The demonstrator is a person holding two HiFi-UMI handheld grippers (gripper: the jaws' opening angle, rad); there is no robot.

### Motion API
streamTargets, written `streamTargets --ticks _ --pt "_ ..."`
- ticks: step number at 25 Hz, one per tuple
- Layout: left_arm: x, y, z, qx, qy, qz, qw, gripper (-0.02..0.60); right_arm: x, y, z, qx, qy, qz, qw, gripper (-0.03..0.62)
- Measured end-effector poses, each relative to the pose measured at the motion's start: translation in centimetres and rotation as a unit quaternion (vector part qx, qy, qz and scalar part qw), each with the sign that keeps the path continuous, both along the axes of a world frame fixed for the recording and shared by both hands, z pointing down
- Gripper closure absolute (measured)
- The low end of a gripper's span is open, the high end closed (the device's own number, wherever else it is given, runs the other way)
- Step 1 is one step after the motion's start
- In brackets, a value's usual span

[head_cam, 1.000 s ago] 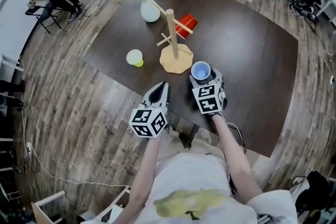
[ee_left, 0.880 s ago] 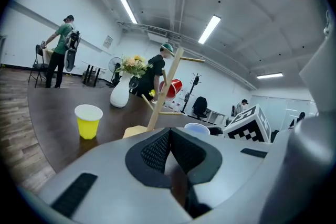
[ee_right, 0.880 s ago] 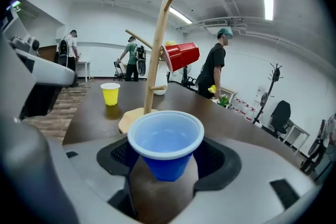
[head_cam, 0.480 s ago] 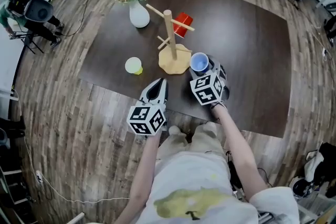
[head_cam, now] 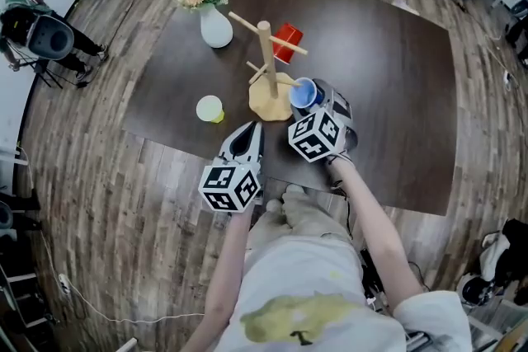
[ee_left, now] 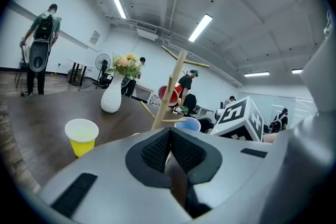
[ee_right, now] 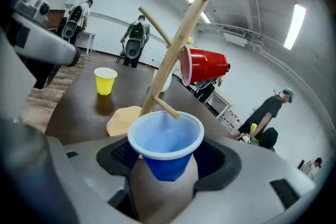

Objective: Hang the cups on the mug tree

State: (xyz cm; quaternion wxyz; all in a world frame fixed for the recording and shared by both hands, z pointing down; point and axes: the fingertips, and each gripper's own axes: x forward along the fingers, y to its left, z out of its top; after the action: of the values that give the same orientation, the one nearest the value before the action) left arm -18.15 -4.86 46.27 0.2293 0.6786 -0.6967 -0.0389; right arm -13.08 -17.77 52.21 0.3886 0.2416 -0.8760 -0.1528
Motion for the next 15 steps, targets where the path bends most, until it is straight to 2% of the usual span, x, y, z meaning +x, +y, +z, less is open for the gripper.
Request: streamTargets --ticks 9,15 --pt "-0.8 -1.4 -0.4 0.003 0.004 -0.025 0.9997 0.558 -1.7 0.3 -0.3 0.056 0.052 -0.052 0.996 0.273" --pt "-1.6 -1.6 -0.2 0.003 0.001 -0.047 0.9989 0.558 -2.8 0.2 -0.5 0.1 0.077 -0.087 0.988 0.273"
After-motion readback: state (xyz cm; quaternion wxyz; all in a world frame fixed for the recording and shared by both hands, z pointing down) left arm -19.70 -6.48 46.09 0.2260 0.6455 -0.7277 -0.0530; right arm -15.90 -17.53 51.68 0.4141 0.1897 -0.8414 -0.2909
